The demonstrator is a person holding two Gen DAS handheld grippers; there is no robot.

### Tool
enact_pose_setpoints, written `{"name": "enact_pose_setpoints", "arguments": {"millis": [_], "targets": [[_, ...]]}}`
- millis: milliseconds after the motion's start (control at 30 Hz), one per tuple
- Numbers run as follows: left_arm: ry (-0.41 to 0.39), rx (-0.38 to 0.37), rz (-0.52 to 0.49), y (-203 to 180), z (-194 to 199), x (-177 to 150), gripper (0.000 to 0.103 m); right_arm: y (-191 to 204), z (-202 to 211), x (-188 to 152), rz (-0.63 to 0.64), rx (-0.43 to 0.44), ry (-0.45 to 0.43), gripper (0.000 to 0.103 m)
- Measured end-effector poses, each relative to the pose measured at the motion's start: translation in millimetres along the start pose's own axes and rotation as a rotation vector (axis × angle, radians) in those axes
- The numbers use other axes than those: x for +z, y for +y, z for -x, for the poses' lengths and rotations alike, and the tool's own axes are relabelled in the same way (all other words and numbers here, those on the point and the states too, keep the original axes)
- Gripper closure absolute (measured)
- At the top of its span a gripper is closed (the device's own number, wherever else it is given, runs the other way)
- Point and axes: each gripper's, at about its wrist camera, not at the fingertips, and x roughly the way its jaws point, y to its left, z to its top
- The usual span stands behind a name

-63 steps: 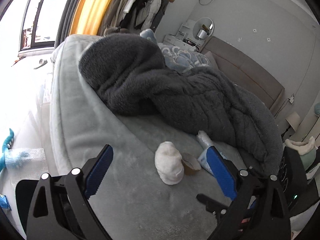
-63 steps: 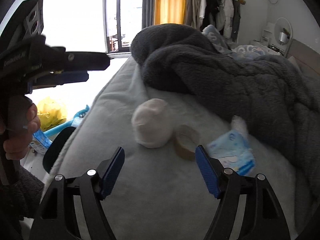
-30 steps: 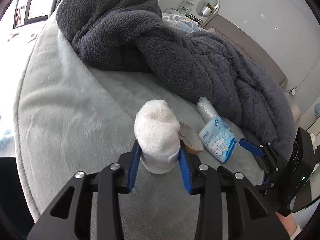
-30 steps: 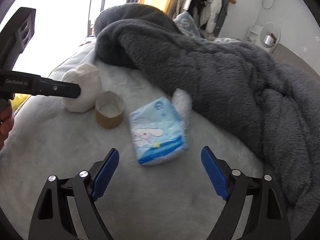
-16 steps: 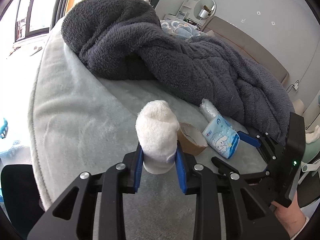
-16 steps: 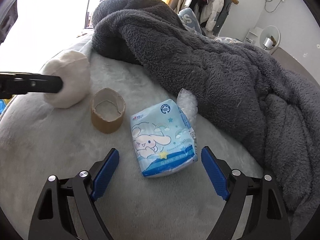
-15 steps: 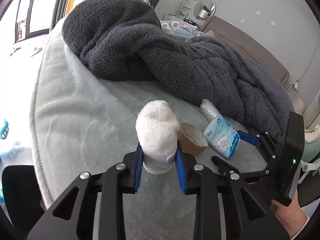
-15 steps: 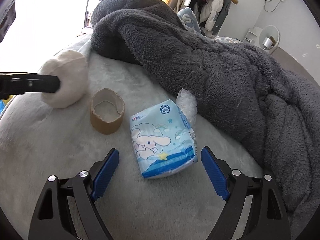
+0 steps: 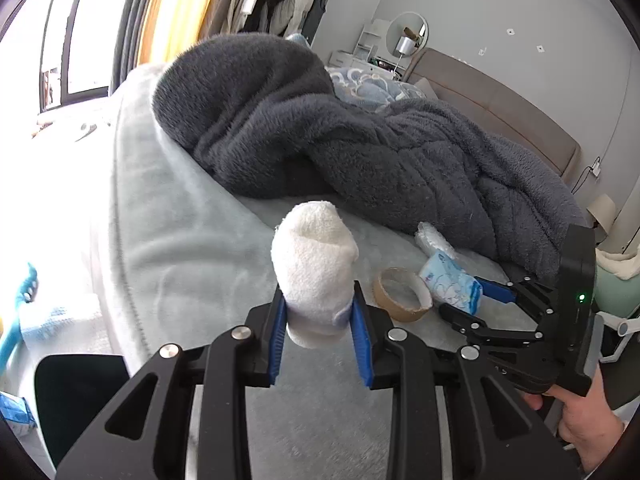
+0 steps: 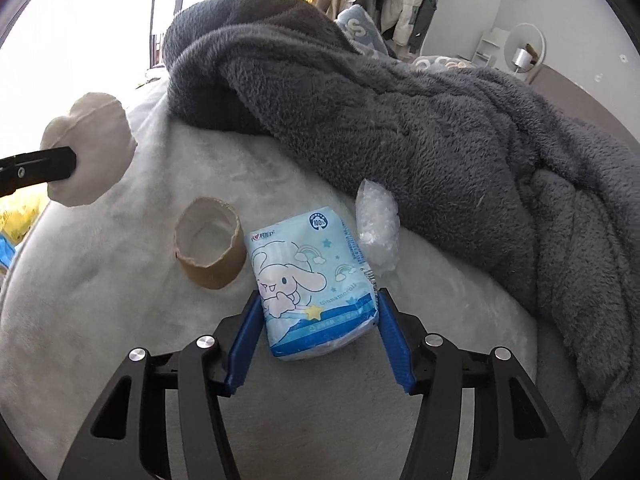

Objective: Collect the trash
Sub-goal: 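Carry the sock and diaper pack with both tools over the teal bin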

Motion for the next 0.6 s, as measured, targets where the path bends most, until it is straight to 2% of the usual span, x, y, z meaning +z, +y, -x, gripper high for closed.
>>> {"name": "enact_pose_setpoints", "arguments": {"millis": [100,533,600], "targets": [[-0.008,0.016,-0.017,2.8,11.1,-3.2,0.071,3.6,11.3,-3.1,-0.051,0.004,-0.003,0.046],[-0.059,0.101,-0.077,34.4,71.2,-23.6,0.071,7.6,49.8,2.1,-0.291,0.167,0.008,0.046],[-0.054,0.131,-0.083,43.2,75.9,-27.6,0.071,10.5,54.1,2.0,-0.315,0.161,0.01,0.046]]}}
